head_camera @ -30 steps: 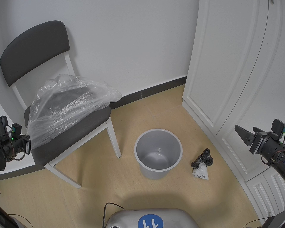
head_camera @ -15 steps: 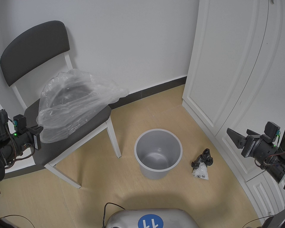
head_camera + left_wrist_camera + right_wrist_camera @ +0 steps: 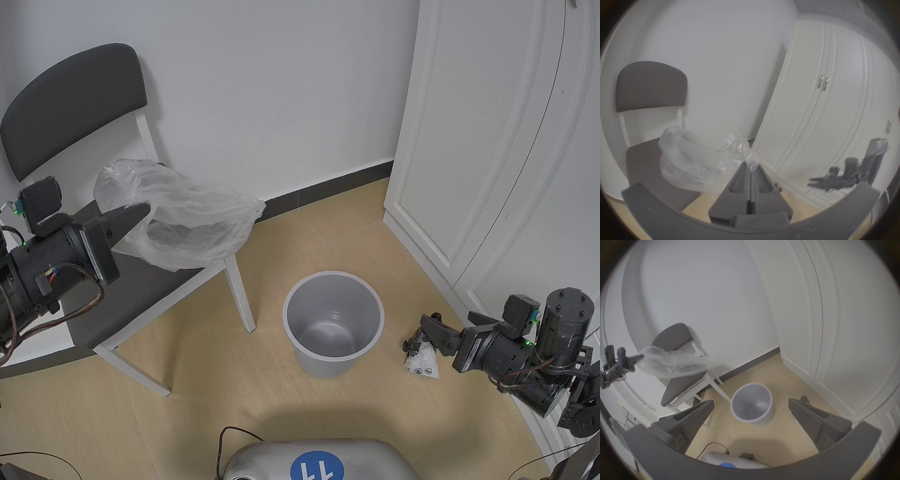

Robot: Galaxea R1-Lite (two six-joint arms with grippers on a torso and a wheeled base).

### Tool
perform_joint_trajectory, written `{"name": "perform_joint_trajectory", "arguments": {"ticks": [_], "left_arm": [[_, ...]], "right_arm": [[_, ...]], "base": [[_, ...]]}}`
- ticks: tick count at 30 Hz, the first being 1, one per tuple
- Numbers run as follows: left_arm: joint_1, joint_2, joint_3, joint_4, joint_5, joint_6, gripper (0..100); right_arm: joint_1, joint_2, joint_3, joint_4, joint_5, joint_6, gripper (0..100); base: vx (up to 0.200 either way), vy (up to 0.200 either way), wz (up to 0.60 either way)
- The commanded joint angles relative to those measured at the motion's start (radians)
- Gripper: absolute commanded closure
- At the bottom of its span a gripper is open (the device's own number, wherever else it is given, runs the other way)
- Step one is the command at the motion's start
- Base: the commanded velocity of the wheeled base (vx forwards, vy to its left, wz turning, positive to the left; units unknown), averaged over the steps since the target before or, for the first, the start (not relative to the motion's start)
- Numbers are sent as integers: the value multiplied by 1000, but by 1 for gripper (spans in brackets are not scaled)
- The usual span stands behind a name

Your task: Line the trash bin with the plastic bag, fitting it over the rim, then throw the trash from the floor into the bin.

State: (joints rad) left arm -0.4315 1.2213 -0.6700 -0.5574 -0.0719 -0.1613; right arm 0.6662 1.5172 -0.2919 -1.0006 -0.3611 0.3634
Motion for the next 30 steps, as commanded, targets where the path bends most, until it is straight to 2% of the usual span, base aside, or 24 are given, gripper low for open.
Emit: {"name": "perform_joint_trajectory", "arguments": {"ticks": [1,4,5,8,25,30], "left_arm": [[-194,-54,-39,-55,72,-81,100],[-224,-52,-39,-78,84,-87,100],[-270,-51,-33,-122,107,-93,100],[-308,-55,-14,-157,123,-130,100],[-320,-65,-16,-160,121,-138,100],[-363,-74,-10,-160,121,-141,100]], "right_arm": [[76,81,31,-15,22,42,0],[93,81,33,-15,24,45,0],[135,80,34,-15,19,48,0],[148,81,33,-16,17,48,0],[148,70,51,-15,5,48,0],[148,143,56,-18,5,55,0]], "base": [[0,0,0],[0,0,0],[0,0,0],[0,0,0],[0,0,0],[0,0,0]]}}
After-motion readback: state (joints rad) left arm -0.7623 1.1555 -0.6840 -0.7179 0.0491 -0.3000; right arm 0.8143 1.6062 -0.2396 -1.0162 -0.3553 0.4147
